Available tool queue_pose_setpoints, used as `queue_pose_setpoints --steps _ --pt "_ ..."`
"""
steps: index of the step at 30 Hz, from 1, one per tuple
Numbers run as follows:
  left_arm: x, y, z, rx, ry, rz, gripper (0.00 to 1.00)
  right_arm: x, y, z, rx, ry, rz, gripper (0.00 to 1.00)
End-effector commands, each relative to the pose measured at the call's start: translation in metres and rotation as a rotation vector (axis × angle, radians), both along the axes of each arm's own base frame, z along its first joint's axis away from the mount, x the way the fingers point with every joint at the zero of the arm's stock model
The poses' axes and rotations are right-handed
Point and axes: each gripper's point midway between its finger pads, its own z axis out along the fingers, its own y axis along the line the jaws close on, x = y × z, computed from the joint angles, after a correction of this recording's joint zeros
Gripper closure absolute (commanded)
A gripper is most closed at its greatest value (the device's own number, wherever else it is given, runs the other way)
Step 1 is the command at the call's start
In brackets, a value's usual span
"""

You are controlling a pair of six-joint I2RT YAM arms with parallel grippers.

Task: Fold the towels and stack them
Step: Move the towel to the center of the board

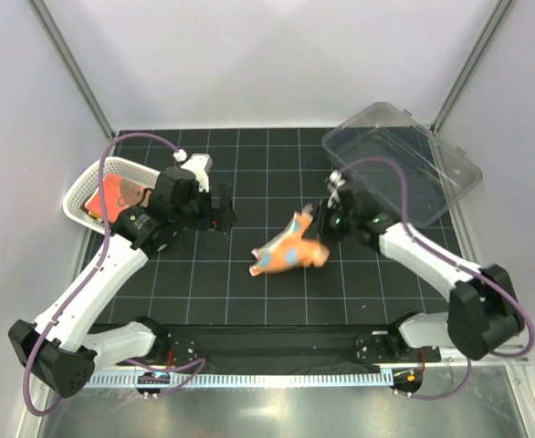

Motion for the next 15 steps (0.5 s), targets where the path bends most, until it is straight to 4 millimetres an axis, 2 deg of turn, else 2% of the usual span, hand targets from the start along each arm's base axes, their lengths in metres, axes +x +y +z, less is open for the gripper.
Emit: queue_pose_setpoints --steps 1,3,4,5,6,7,8,9,10,11,12,14,15 --pt "-0.002 0.018 -0.012 0.051 0.021 0.074 0.00 -0.021 0.007 -0.038 -0.029 0.056 -0.013 0.80" --pt "-0.006 0.017 -0.022 0.071 0.059 0.057 0.00 -0.030 -0.003 -0.047 -0.086 0.060 -0.032 0.71" --pt "-0.008 0.016 -0.027 0.075 0.073 0.047 0.01 -0.040 -0.016 -0.058 -0.147 0.096 -0.047 0.70" --pt "-0.009 0.014 -0.031 0.074 0.090 0.038 0.02 -0.042 -0.028 -0.054 -0.184 0.077 -0.083 0.69" --pt "-0.010 0.012 -0.032 0.067 0.097 0.034 0.02 -0.040 -0.045 -0.056 -0.254 0.065 -0.143 0.69" --pt "-0.011 0.010 -0.036 0.057 0.109 0.028 0.02 -0.047 -0.063 -0.061 -0.326 0.086 -0.190 0.68" --pt "-0.013 0.008 -0.041 0.049 0.122 0.020 0.03 -0.049 -0.071 -0.058 -0.346 0.079 -0.220 0.67" --pt "-0.014 0.005 -0.044 0.033 0.135 0.024 0.03 -0.049 -0.082 -0.050 -0.359 0.050 -0.266 0.58" --pt "-0.013 -0.002 -0.045 -0.002 0.136 0.008 0.03 -0.057 -0.087 -0.050 -0.367 0.064 -0.279 0.51" --pt "-0.016 -0.004 -0.054 -0.012 0.160 0.005 0.04 -0.059 -0.088 -0.046 -0.344 0.067 -0.301 0.45" --pt "-0.018 -0.012 -0.058 -0.060 0.184 0.003 0.04 -0.062 -0.086 -0.038 -0.308 0.045 -0.294 0.38" --pt "-0.015 -0.029 -0.063 -0.138 0.187 -0.023 0.06 -0.063 -0.085 -0.029 -0.288 0.030 -0.295 0.34" --pt "-0.018 -0.035 -0.081 -0.154 0.233 -0.026 0.07 -0.062 -0.084 -0.024 -0.278 0.019 -0.292 0.31"
